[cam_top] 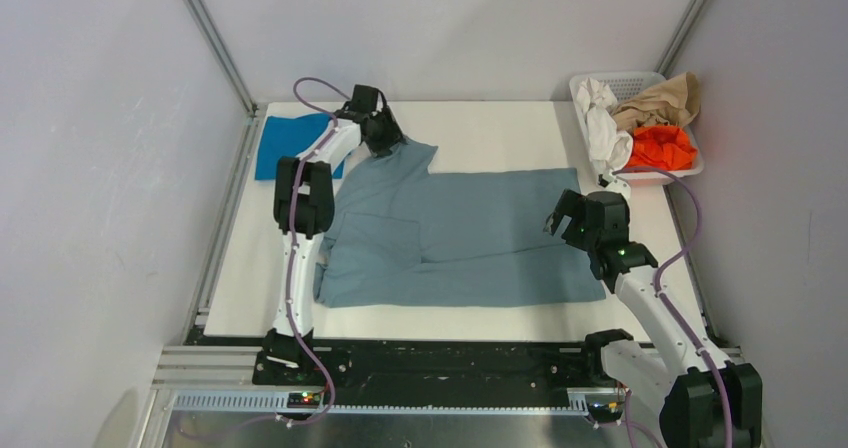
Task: Fold and stack the t-shirts
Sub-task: Grab the side of the flattened tshirt furthest away from the robot with both arms
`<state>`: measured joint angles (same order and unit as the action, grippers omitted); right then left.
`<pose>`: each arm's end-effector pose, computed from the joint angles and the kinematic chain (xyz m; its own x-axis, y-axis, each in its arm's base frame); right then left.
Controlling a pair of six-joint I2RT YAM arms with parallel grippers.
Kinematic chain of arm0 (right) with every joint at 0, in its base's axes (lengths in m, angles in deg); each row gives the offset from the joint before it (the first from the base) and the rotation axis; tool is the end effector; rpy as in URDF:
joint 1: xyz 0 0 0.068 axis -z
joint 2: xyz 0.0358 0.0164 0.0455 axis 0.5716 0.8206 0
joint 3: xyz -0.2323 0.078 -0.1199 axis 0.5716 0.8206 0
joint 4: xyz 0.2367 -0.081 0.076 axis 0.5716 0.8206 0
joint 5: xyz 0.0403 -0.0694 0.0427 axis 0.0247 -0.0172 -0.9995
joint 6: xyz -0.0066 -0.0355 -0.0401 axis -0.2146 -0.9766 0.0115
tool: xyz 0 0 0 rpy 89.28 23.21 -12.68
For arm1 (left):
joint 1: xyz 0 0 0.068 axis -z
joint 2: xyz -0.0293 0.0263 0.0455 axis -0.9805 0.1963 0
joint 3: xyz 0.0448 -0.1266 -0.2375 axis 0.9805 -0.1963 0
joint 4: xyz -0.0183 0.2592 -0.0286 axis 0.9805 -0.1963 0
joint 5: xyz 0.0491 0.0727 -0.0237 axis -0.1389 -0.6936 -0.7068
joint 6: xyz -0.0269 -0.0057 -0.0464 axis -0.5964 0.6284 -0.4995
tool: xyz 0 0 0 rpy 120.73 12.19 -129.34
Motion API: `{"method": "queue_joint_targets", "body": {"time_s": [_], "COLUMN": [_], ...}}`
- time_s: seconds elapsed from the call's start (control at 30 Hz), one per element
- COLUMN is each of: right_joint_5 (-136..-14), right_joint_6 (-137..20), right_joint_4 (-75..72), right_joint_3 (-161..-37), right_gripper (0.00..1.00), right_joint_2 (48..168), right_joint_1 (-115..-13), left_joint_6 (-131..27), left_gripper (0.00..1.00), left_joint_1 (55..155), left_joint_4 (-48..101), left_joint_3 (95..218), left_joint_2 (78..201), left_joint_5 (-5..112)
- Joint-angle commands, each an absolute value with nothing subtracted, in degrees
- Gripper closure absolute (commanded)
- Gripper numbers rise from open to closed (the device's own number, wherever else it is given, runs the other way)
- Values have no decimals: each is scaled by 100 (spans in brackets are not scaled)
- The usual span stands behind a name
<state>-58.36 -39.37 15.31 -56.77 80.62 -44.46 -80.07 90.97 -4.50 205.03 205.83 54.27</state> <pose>0.1989 0.0280 0.2319 -0.5568 0.3420 -0.7570 0.2251 0.9393 0.2588 0.5334 -0.1219 0.1609 -0.7773 -0.4733 -0.4144 -0.2394 0.8317 -0.5009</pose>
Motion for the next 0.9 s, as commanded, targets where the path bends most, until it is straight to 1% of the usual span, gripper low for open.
{"method": "queue_joint_targets", "body": {"time_s": [0.0, 0.1, 0.13, 0.17, 0.2, 0.23, 0.27, 0.3, 0.37, 0.5, 0.67, 0.77, 0.83, 0.87], "right_joint_5": [-5810, -5850, -5850, -5840, -5804, -5790, -5758, -5737, -5693, -5422, -5082, -4301, -3915, -3826], "right_joint_6": [-3992, -4002, -4009, -4016, -4021, -4022, -4031, -4054, -4187, -4351, -4250, -4041, -4004, -3992], "right_joint_4": [1428, 1312, 1296, 1238, 1210, 1122, 1065, 956, 827, 1152, 1724, 2084, 2418, 2619], "right_joint_3": [-5743, -5744, -5743, -5742, -5742, -5753, -5778, -5800, -5932, -6789, -8373, -9216, -10205, -10439], "right_gripper": [0, 0, 0, 0, 0, 0, 0, 0, 0, 0, 0, 0, 0, 0], "right_joint_2": [7993, 8140, 8172, 8239, 8270, 8336, 8367, 8451, 8657, 9550, 11182, 12123, 13042, 13259], "right_joint_1": [-4422, -4426, -4426, -4426, -4426, -4426, -4426, -4426, -4425, -4426, -4460, -4478, -4524, -4543], "left_joint_6": [-7883, -7848, -7800, -7774, -7731, -7693, -7640, -7578, -7406, -6880, -6203, -5775, -5556, -5496], "left_gripper": [48, 62, 65, 71, 74, 81, 84, 92, 99, 100, 100, 100, 100, 100], "left_joint_1": [9150, 9151, 9153, 9156, 9154, 9152, 9151, 9145, 9147, 9159, 9225, 9243, 9266, 9285], "left_joint_4": [-1021, -1061, -1072, -1078, -1096, -1099, -1110, -1123, -1135, -1143, -1143, -1137, -1130, -1131], "left_joint_3": [20351, 20369, 20382, 20391, 20401, 20409, 20436, 20453, 20522, 20658, 20774, 20768, 20772, 20774], "left_joint_2": [20447, 20436, 20435, 20436, 20435, 20432, 20436, 20441, 20452, 20425, 20276, 20155, 20104, 20091], "left_joint_5": [5373, 5228, 5196, 5182, 5156, 5144, 5115, 5097, 5042, 5032, 5016, 5229, 5394, 5412]}}
